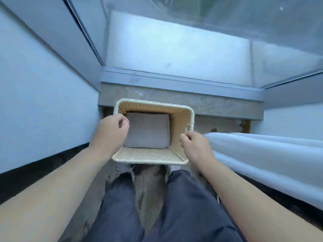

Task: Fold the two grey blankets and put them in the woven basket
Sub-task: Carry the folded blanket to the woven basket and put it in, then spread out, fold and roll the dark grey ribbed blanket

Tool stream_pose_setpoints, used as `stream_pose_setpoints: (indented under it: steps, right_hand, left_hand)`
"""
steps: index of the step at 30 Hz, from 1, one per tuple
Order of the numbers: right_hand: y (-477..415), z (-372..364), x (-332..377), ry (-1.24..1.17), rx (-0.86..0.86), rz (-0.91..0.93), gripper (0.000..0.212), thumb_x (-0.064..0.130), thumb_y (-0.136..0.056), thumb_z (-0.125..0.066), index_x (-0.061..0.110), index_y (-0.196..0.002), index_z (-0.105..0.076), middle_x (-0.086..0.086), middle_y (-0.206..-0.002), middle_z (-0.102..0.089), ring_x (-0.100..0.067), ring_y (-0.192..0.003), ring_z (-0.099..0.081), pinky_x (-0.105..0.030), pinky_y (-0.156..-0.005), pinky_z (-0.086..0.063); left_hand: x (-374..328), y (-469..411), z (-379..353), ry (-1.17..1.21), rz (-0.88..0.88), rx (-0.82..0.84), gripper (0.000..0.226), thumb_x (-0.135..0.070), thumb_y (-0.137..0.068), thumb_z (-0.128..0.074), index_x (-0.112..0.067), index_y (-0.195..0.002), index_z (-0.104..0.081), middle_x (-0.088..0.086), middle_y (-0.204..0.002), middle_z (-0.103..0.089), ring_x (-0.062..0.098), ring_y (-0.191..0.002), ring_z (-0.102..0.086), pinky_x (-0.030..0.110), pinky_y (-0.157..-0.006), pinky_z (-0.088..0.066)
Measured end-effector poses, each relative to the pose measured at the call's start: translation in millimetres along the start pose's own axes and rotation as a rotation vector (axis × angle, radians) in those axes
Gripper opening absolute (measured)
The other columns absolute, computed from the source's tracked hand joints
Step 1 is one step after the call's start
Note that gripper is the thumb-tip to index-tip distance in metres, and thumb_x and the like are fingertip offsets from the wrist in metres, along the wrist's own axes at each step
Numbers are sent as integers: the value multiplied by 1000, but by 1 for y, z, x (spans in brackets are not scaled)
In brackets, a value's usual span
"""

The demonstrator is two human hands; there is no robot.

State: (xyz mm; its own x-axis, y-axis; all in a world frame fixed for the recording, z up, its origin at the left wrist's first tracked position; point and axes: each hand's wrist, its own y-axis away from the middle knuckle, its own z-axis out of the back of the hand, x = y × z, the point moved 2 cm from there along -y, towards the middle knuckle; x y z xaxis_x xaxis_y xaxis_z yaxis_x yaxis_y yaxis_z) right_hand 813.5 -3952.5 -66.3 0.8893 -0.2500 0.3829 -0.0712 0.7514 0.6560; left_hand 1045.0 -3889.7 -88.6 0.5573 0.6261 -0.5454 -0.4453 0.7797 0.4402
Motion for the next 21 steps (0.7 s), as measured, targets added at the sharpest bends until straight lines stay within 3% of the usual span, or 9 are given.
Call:
stream_pose_setpoints:
  steps: [2,5,8,12,15,18,21]
  right_hand:
    - [32,35,29,-120,-36,47,30,32,-91,-47,11,-75,-61,-7,-77,-66,-25,-79,-60,-33,-69,-45]
    - [75,81,70,-335,-25,140,32,30,-90,-50,10,-66,-58,-3,-64,-59,-19,-63,-53,-36,-64,-43]
    - [104,113,85,-481,57,212,33,18,-90,-52,15,-57,-53,9,-48,-47,-12,-50,-41,-31,-55,-35]
    - [124,125,80,-394,294,267,29,16,-91,-51,14,-62,-50,6,-49,-42,-12,-46,-35,-23,-48,-32]
    - [136,130,83,-277,364,309,26,15,-85,-51,16,-59,-49,3,-50,-40,-13,-47,-34,-26,-50,-31]
    - [157,123,99,-114,420,413,25,18,-80,-50,18,-55,-49,4,-50,-42,-14,-48,-37,-29,-52,-34]
    - [194,90,122,-14,504,536,31,20,-82,-50,21,-52,-45,7,-47,-41,-13,-47,-37,-30,-53,-33]
  left_hand:
    - [-36,16,42,52,-44,-58,18,-21,-91,-50,-22,-82,-66,-8,-75,-63,14,-77,-53,21,-64,-29]
    - [-80,41,110,123,-66,-209,20,-23,-89,-51,-18,-74,-64,-10,-61,-57,14,-68,-52,20,-56,-26]
    - [-106,77,160,194,-37,-377,24,-21,-88,-50,-18,-66,-60,-14,-49,-53,-1,-54,-48,11,-51,-33]
    - [-98,160,180,285,126,-568,24,-20,-87,-49,-19,-66,-60,-23,-50,-53,-4,-51,-47,10,-47,-32]
    - [-79,231,174,373,327,-724,25,-21,-86,-49,-21,-63,-59,-24,-55,-56,-6,-55,-49,16,-50,-33]
    - [-55,297,162,442,505,-798,28,-17,-85,-51,-21,-59,-58,-11,-54,-54,3,-50,-47,28,-51,-33]
    - [-25,362,151,536,654,-848,34,-16,-83,-51,-24,-50,-52,-4,-47,-46,11,-50,-40,30,-51,-31]
